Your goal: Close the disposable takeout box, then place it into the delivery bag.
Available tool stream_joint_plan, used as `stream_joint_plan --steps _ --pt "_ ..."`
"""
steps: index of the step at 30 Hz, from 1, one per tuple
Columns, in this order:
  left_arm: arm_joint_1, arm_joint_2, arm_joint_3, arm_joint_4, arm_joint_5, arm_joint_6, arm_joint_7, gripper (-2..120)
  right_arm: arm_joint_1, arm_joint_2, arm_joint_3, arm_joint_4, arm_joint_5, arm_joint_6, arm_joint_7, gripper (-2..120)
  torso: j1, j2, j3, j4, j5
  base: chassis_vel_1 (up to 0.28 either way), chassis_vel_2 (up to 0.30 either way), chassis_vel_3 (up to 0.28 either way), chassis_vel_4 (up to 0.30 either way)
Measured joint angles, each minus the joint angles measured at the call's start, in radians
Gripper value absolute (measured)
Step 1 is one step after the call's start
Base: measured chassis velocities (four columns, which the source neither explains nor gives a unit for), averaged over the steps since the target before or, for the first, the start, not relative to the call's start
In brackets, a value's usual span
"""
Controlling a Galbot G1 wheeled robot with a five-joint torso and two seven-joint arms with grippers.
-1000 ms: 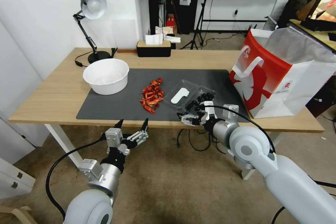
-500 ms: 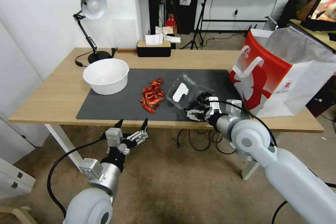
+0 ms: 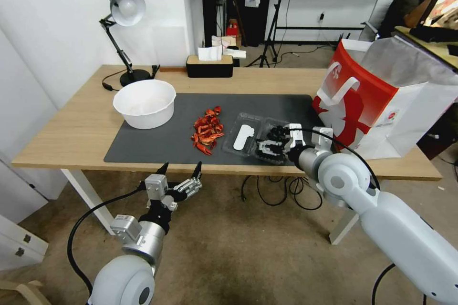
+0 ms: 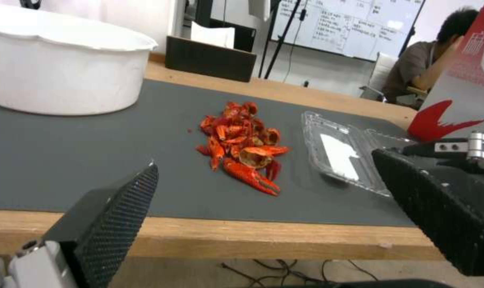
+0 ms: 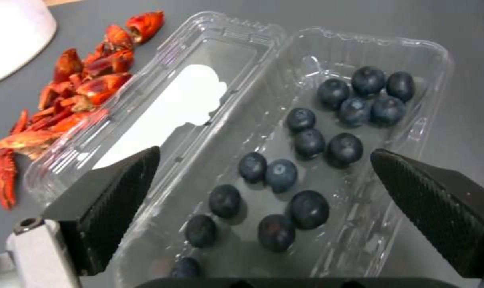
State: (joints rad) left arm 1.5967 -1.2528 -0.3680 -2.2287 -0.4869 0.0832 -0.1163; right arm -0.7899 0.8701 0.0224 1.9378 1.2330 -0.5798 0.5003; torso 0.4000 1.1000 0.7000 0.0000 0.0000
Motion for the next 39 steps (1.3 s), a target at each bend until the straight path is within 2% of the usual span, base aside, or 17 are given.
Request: stream_joint_plan --steps 8,13,16,23,30,39 --pt "0.001 0.002 -0.005 0.001 0.0 -0.001 -0.001 100 0.003 0.01 0.023 0.001 0.001 0.074 -0.086 100 0.0 0.0 0.0 0.0001 0.0 0.0 0.0 0.0 0.0" --pt "0.002 -0.002 -0.004 0.003 0.0 -0.002 -0.001 100 -0.047 0.001 0.042 0.08 0.01 0.089 -0.133 100 0.0 0.0 0.0 0.0001 0.0 0.0 0.0 0.0 0.0" --pt "0.004 -0.001 -0.006 0.001 0.0 -0.003 -0.002 100 -0.146 -0.01 0.082 0.166 0.047 0.08 -0.152 100 0.0 0.0 0.0 0.0001 0.0001 0.0 0.0 0.0 0.0" --pt "0.006 0.003 -0.007 -0.003 0.0 -0.005 -0.003 100 -0.331 -0.031 0.164 0.244 0.031 0.068 -0.236 100 0.0 0.0 0.0 -0.0001 -0.0001 0.0 0.0 0.0 0.0" --pt "0.008 0.004 -0.004 -0.008 0.001 -0.008 -0.003 100 -0.422 -0.024 0.18 0.253 -0.012 0.067 -0.261 100 0.0 0.0 0.0 0.0 0.0 0.0 0.0 0.0 0.0" --pt "0.018 0.005 -0.004 -0.014 0.004 -0.02 -0.002 100 -0.41 -0.003 0.177 0.228 -0.027 0.07 -0.249 100 0.0 0.0 0.0 0.0001 0.0 0.0 0.0 0.0 0.0"
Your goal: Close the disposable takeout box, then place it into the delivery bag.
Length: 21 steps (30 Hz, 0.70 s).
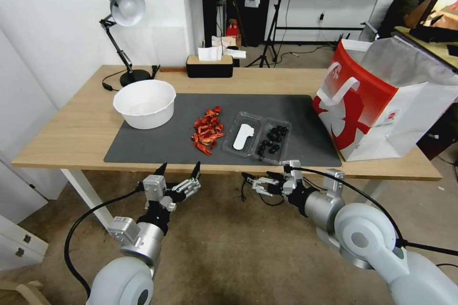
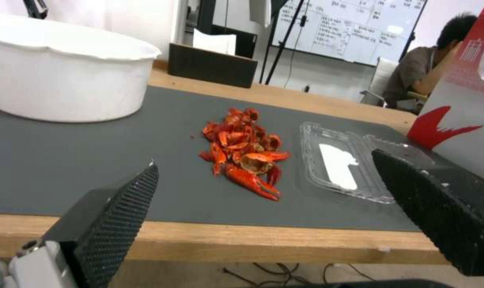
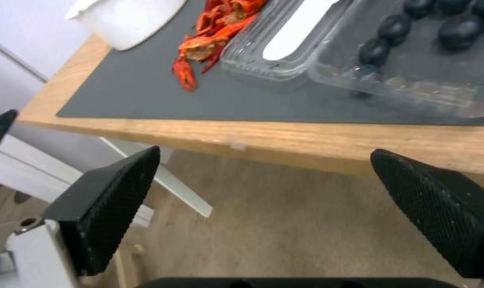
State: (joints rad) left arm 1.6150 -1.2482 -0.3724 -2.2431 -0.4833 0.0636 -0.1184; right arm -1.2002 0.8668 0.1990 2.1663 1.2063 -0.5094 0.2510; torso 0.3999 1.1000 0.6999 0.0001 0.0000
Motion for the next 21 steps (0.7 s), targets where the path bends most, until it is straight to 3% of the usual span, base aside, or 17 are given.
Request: stream_joint_plan --steps 21 --pt "0.004 0.002 0.001 -0.006 0.002 -0.002 0.001 100 0.04 0.011 0.022 -0.048 0.012 0.018 0.02 100 0.0 0.0 0.0 -0.0002 0.0 0.0 0.0 0.0 0.0"
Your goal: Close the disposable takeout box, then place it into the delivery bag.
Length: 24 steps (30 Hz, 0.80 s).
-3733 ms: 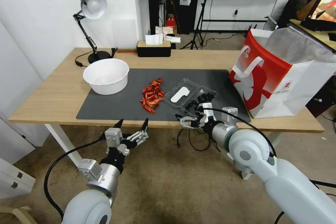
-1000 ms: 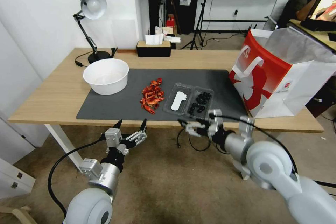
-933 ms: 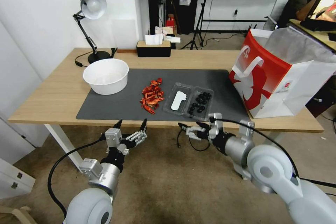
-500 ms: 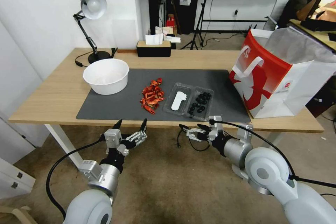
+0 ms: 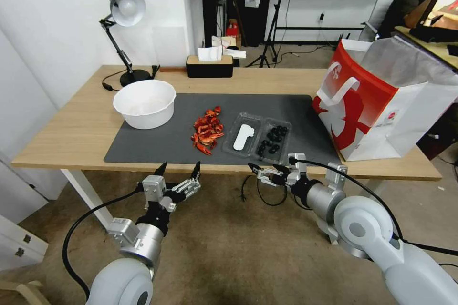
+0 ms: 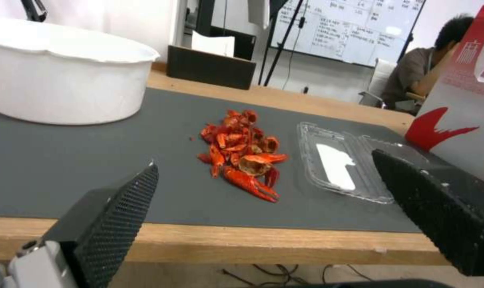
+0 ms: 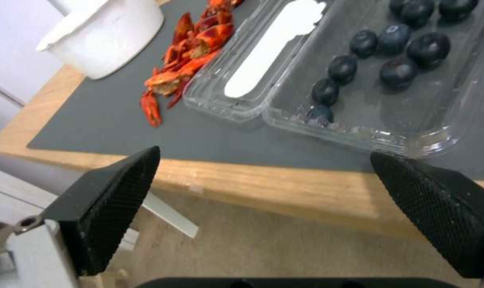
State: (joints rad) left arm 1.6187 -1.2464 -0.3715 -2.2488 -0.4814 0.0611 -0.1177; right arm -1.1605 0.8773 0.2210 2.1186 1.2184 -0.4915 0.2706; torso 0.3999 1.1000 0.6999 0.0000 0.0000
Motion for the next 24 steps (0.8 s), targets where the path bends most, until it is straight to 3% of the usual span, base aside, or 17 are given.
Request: stream_joint_plan --steps 24 --pt "-0.007 0.005 0.002 0.012 -0.003 -0.005 0.0 100 0.055 -0.003 0.036 -0.076 0.023 0.004 0.018 100 0.0 0.0 0.0 0.0 0.0 0.0 0.0 0.0 0.0"
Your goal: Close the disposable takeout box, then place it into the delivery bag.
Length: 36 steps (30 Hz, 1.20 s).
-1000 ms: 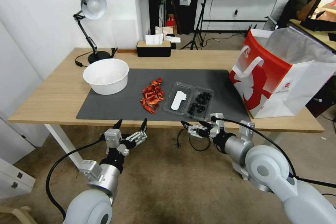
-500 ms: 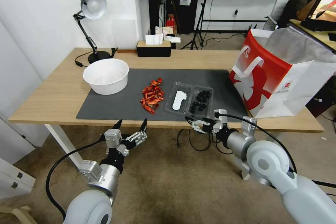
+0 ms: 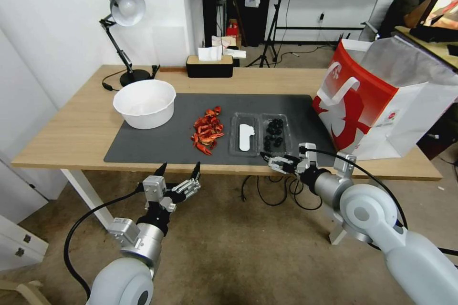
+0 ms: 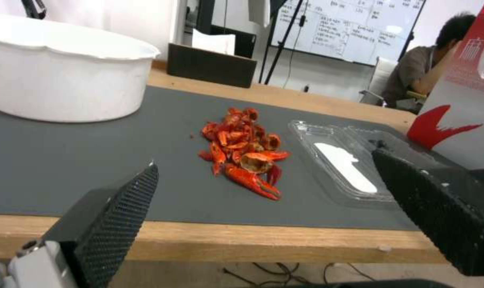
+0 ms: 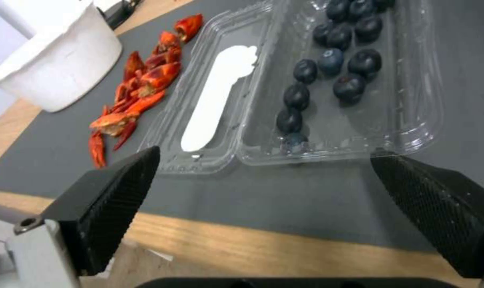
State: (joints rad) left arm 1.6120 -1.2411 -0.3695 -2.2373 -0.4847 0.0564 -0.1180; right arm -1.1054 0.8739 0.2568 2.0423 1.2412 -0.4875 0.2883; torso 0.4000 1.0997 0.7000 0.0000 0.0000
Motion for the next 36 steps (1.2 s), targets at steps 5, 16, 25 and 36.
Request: stream_joint_plan --steps 5,16,25,36 --pt "0.0 0.006 0.0 0.0 -0.003 0.0 0.001 100 0.012 0.006 0.006 -0.026 0.0 0.005 0.002 100 0.0 0.0 0.0 0.0 0.0001 0.0 0.0 0.0 0.0" --pt "-0.008 0.014 0.001 0.001 -0.005 0.0 0.002 100 0.015 0.013 0.017 -0.045 0.001 0.012 0.002 100 0.0 0.0 0.0 0.0001 0.0 0.0 0.0 0.0 0.0" --pt "-0.017 0.002 0.009 0.007 -0.003 0.004 0.002 100 -0.072 -0.025 0.086 0.035 -0.011 0.018 0.033 100 0.0 0.0 0.0 0.0002 0.0 0.0 0.0 0.0 0.0" --pt "-0.004 0.002 -0.01 0.008 0.031 -0.032 0.016 100 -0.354 0.084 0.232 0.12 -0.623 0.556 -0.113 100 0.0 0.0 0.0 0.0 -0.0001 0.0 0.0 0.0 0.0"
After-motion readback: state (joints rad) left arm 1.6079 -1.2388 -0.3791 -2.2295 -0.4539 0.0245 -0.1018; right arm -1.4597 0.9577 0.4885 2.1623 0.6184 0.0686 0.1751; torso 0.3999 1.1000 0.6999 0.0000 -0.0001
